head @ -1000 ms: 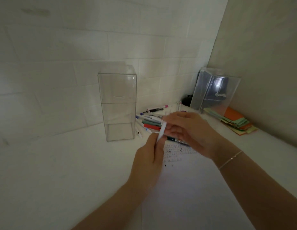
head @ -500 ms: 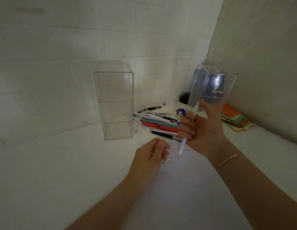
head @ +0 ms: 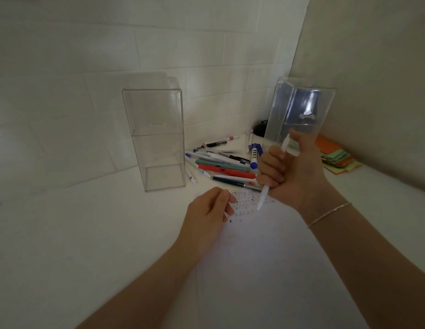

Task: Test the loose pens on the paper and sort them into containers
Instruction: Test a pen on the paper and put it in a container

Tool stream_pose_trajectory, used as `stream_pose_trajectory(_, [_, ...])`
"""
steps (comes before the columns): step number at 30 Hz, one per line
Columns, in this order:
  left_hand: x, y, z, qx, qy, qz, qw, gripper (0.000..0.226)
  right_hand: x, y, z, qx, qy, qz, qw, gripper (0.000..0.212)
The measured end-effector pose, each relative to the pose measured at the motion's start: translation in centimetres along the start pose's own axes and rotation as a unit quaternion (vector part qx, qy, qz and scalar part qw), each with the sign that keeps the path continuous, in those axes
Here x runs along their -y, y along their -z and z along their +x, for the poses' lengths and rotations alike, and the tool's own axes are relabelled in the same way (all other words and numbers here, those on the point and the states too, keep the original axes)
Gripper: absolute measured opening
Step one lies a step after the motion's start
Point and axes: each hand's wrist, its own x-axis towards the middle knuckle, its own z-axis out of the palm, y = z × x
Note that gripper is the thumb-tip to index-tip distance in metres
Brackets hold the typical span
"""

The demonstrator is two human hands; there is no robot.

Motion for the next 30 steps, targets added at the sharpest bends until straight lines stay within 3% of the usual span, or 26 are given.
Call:
stream_pose_trajectory(4, [0.0,0.1,0.1,0.000,-0.002,0.003,1.000,0.030,0.0,0.4,-0.2,-0.003,0.003,0.012,1.000,0.042])
stream_pose_trajectory(9, [-0.6,0.7,0.5,-0.001,-0.003,0.053,0.999,0.022,0.1,0.5,-0.8,-0.021,0.010,0.039,0.999,0.049])
stream_pose_trajectory(11, [-1.0,2.1,1.3,0.063,-0.040,0.161,0.984,0.018,0.5,0.3,-1.0,-0.041,0.043,0.007,0.998,0.043])
stream_pose_trajectory(14, [-0.4,4.4,2.6,0.227,-0.091,0.313,0.918,0.029,0.9,-0.1,-1.5,-0.095,0.101,-0.053,0.989,0.042])
stream_pose_trajectory(16, [0.2,5.1,2.8,0.284,-0.085,0.357,0.886,0.038,0.9,-0.3,-1.7,-0.127,0.117,-0.120,0.978,0.044])
stream_pose_trajectory(19, [0.3,4.8,2.7,0.293,-0.104,0.361,0.879,0.042,0.7,-0.3,-2.0,-0.136,0.124,-0.209,0.960,0.047])
stream_pose_trajectory(22, [0.0,3.6,2.1,0.309,-0.119,0.338,0.881,0.044,-0.3,-0.5,-2.3,-0.093,0.120,-0.223,0.963,0.017])
stream_pose_trajectory(25, [0.0,2.3,1.9,0.324,-0.147,0.326,0.876,0.045,-2.4,0.2,-1.9,-0.147,0.174,-0.293,0.929,0.012])
stream_pose_trajectory(26, [-0.1,2.0,1.9,0.329,-0.152,0.323,0.874,0.045,-3.0,0.4,-2.0,-0.166,0.186,-0.287,0.925,0.003])
stream_pose_trajectory(30, [-0.5,1.8,2.4,0.357,-0.144,0.306,0.871,0.049,-5.6,1.9,-1.8,-0.182,0.174,-0.202,0.946,0.018])
